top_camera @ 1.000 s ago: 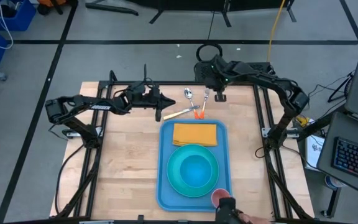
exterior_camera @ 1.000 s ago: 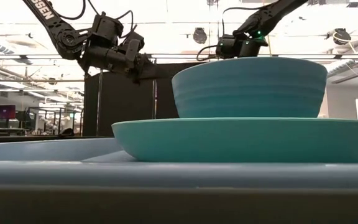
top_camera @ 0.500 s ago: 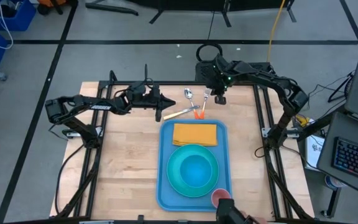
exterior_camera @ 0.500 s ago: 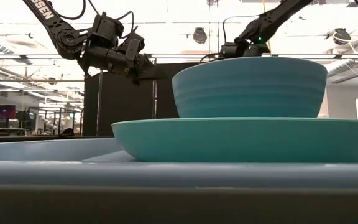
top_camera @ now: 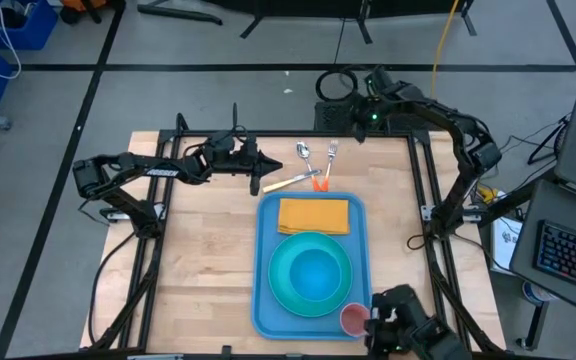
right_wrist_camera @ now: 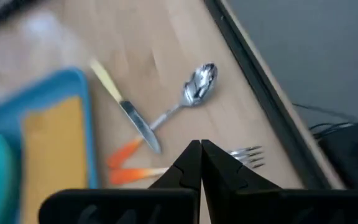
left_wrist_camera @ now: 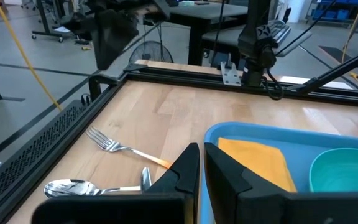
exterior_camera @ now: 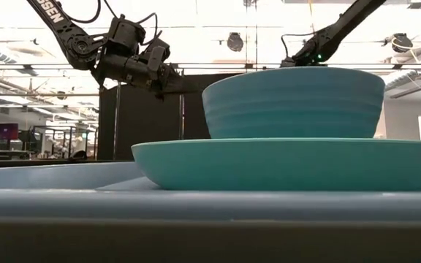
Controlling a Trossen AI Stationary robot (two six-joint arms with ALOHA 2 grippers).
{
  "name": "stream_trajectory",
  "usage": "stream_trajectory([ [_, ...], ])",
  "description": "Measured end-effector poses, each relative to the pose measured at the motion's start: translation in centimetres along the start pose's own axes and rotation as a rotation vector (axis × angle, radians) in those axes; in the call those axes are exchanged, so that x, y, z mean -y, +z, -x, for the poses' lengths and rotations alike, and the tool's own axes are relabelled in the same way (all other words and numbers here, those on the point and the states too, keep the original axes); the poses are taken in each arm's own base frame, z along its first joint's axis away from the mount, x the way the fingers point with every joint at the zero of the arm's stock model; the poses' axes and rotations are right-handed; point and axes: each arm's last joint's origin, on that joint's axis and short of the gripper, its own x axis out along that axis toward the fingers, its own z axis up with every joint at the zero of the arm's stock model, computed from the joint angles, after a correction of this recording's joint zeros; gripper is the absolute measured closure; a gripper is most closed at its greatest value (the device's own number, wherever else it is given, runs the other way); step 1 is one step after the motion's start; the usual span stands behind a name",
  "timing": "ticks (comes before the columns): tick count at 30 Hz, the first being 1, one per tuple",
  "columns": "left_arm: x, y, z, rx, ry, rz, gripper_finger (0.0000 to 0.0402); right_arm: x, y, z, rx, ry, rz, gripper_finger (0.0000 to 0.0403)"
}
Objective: Set up tray
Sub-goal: Put the orange fork on the yellow napkin on the blue serving tray
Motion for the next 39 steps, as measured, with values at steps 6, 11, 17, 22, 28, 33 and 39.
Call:
stream_trajectory([
  [6, 0.0, 0.0, 0.0, 0.0, 0.0, -0.002, 0.0376, 3.0, -1.9, -2.3, -0.064, 0.003, -0.271, 0.0403],
  [11, 0.0, -0.1, 0.0, -0.007, -0.001, 0.004, 0.0376, 5.2, -3.1, -4.0, -0.093, -0.054, -0.403, 0.0403],
  [17, 0.0, -0.2, 0.0, -0.023, -0.001, 0.007, 0.0376, 5.8, -3.3, -3.6, -0.104, -0.135, -0.381, 0.0403],
  [22, 0.0, -0.3, 0.0, -0.027, -0.001, 0.005, 0.0376, 5.5, -2.8, -2.9, -0.082, -0.148, -0.32, 0.0403],
  [28, 0.0, -0.3, 0.0, -0.035, -0.002, -0.006, 0.0376, 6.4, -2.3, -1.9, -0.048, -0.315, -0.283, 0.0403],
  [33, 0.0, -0.3, 0.0, -0.035, -0.002, -0.006, 0.0376, 6.2, -3.4, -2.4, -0.155, -0.379, -0.232, 0.0403],
  [39, 0.0, -0.3, 0.0, -0.035, -0.002, -0.006, 0.0376, 6.6, -4.5, -2.8, -0.182, -0.421, -0.199, 0.0403],
])
